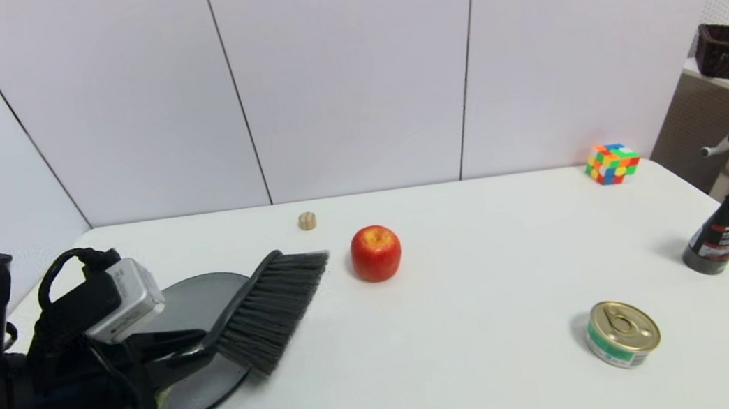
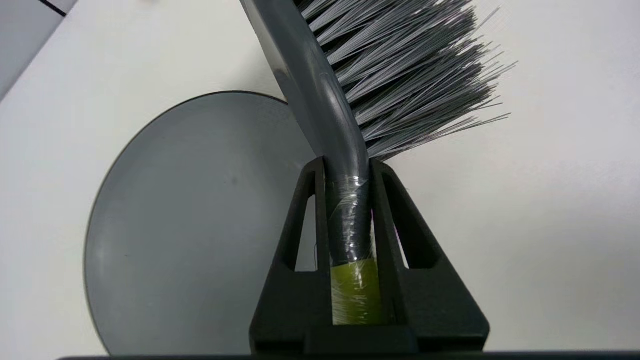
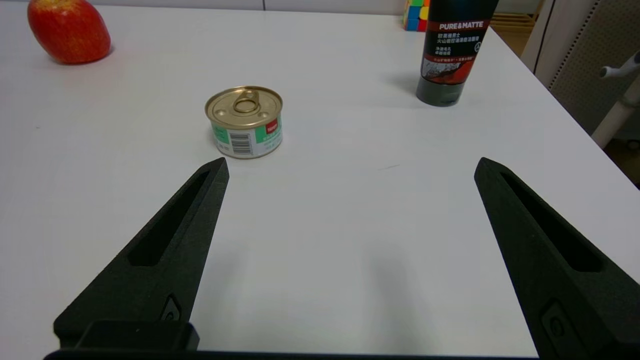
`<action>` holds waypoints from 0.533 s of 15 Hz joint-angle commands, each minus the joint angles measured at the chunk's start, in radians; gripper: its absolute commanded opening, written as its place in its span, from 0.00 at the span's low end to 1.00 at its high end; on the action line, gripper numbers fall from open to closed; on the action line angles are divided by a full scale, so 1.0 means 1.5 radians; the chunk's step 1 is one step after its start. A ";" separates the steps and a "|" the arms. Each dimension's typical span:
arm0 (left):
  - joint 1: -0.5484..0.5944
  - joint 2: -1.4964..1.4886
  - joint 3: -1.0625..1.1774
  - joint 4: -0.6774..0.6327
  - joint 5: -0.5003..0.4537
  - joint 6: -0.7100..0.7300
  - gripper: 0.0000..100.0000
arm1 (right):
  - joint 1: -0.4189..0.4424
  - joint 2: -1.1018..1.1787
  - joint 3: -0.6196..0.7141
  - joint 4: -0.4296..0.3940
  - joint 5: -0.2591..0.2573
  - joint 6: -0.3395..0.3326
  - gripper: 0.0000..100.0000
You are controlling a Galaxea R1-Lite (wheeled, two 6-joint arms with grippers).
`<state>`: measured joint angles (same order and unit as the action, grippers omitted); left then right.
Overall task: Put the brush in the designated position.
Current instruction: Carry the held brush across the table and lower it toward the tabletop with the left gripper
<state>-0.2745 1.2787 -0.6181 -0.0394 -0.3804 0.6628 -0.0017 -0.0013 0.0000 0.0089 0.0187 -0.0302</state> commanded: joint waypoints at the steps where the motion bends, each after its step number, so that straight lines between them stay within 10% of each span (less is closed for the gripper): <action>1: 0.203 0.052 -0.024 0.085 -0.194 0.271 0.00 | 0.000 0.001 0.001 0.000 0.001 0.000 1.00; 8: 0.312 0.056 -0.062 0.471 -0.320 0.617 0.00 | 0.000 0.001 0.001 0.000 0.001 0.000 1.00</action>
<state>0.1626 1.3532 -0.6840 0.4709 -0.8217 1.4234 -0.0017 -0.0013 0.0000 0.0091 0.0196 -0.0302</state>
